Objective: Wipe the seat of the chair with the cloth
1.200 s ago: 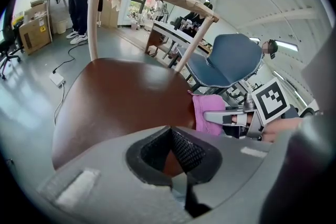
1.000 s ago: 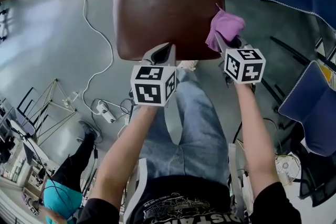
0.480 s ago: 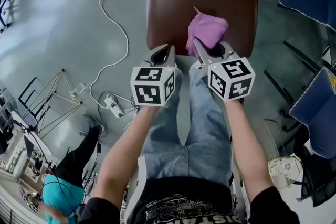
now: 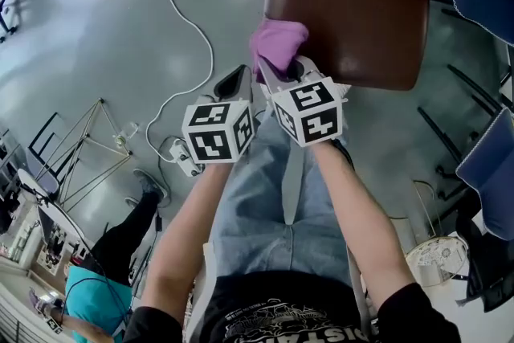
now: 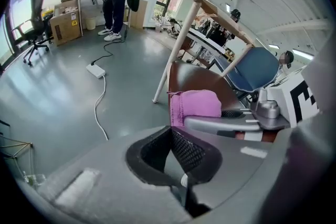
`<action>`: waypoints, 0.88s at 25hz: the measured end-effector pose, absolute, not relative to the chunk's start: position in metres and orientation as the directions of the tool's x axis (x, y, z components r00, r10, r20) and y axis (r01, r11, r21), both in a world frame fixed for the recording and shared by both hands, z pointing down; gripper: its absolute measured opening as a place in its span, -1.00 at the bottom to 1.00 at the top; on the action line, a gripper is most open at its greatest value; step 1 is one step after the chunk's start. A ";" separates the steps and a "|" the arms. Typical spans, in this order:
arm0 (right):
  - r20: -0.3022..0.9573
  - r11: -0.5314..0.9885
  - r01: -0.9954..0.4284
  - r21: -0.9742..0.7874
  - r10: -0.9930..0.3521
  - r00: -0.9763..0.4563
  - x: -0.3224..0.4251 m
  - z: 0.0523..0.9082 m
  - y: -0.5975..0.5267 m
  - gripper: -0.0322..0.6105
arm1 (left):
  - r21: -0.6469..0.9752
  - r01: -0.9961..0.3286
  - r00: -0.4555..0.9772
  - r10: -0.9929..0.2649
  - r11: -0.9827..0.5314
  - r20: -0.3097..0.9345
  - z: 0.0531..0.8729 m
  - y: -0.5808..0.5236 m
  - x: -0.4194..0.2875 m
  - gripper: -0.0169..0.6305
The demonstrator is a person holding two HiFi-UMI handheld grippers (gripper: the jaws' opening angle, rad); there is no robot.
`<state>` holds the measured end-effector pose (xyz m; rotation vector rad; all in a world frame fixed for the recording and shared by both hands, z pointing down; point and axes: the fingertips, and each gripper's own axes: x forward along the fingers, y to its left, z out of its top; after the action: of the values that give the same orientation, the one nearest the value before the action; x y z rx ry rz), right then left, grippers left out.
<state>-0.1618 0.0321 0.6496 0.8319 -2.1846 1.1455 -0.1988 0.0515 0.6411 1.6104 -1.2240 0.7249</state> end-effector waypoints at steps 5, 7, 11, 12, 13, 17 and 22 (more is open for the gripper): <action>0.719 0.447 -0.736 -0.508 -0.250 -0.649 -0.159 0.663 0.044 -0.71 | 0.348 -0.935 0.349 -0.368 -0.073 0.862 0.643 0.053 -0.197 -0.96; 0.727 0.433 -0.749 -0.500 -0.259 -0.636 -0.147 0.664 0.045 -0.71 | 0.361 -0.928 0.369 -0.361 -0.092 0.856 0.643 0.052 -0.187 -0.96; 0.740 0.401 -0.775 -0.488 -0.280 -0.611 -0.122 0.661 0.046 -0.71 | 0.384 -0.914 0.404 -0.352 -0.127 0.844 0.639 0.053 -0.162 -0.96; 0.743 0.394 -0.780 -0.487 -0.283 -0.607 -0.116 0.661 0.048 -0.71 | 0.389 -0.911 0.411 -0.351 -0.136 0.841 0.637 0.053 -0.155 -0.96; 0.745 0.388 -0.783 -0.486 -0.285 -0.603 -0.108 0.660 0.049 -0.71 | 0.394 -0.908 0.419 -0.349 -0.143 0.838 0.636 0.053 -0.147 -0.96; 0.750 0.372 -0.794 -0.481 -0.294 -0.593 -0.076 0.658 0.051 -0.71 | 0.410 -0.898 0.441 -0.339 -0.161 0.831 0.638 0.053 -0.114 -0.96; 0.758 0.358 -0.804 -0.475 -0.297 -0.581 -0.033 0.662 0.056 -0.71 | 0.422 -0.891 0.455 -0.334 -0.170 0.826 0.640 0.053 -0.071 -0.96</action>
<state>-0.0330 0.0563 0.6622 0.9515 -2.0625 1.1761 -0.0715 0.0528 0.6399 1.7273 -1.0584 0.7124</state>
